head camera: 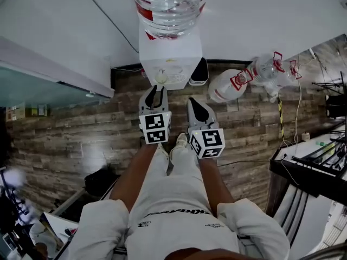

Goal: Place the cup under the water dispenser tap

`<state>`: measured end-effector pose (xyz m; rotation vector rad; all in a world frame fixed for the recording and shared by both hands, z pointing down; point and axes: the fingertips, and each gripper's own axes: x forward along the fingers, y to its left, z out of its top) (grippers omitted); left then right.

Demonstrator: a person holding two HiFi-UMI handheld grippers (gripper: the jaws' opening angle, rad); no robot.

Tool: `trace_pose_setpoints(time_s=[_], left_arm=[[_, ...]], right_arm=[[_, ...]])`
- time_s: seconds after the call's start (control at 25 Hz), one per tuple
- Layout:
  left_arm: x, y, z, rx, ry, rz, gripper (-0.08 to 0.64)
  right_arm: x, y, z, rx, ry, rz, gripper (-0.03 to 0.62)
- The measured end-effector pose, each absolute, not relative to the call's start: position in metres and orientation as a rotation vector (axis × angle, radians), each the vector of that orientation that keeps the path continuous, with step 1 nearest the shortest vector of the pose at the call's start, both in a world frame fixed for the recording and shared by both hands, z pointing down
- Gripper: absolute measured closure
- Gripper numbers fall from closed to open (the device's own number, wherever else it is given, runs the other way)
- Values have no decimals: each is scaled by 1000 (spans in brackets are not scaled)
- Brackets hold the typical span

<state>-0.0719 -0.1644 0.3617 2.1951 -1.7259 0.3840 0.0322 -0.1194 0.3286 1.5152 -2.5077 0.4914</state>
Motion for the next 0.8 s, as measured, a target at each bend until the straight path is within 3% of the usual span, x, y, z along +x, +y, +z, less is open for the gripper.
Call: trace_pose_setpoints(time_s=[0.44, 0.8], left_arm=[[-77, -121, 275, 2217, -1734, 249, 560], [-64, -89, 227, 2317, -1687, 218, 561]], right_arm=[[25, -103, 257, 1528, -2579, 444, 594], [14, -82, 214, 1490, -2656, 416, 594]])
